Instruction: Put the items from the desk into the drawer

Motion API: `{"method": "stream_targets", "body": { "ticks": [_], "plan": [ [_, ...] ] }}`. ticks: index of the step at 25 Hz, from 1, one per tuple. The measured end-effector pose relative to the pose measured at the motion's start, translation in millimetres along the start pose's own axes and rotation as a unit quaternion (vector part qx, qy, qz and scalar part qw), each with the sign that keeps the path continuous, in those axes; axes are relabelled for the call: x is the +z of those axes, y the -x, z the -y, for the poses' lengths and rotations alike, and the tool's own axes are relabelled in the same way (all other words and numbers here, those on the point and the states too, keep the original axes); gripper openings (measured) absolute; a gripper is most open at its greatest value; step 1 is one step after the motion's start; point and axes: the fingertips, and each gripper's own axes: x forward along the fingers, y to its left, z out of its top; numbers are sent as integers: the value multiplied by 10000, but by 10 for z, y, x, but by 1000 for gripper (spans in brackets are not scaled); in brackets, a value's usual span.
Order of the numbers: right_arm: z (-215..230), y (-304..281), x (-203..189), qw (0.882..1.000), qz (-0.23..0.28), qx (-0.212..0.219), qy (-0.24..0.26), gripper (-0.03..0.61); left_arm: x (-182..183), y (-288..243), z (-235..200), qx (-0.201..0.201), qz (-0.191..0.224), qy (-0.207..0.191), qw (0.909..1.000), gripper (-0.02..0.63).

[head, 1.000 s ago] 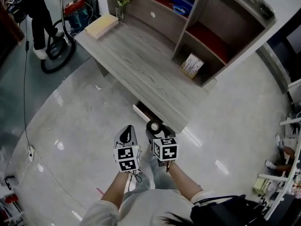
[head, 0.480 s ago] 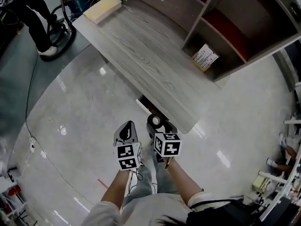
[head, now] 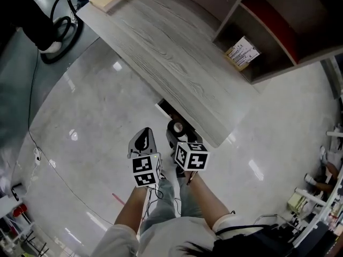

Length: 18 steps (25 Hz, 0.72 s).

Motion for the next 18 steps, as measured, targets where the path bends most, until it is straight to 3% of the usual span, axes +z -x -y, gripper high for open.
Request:
{"method": "stream_targets", "body": {
  "ticks": [18],
  "plan": [
    [58,-152,73,9975,143,-90,-686,311,-45,-89,-34,56,-76,183,9998,-3]
  ]
}}
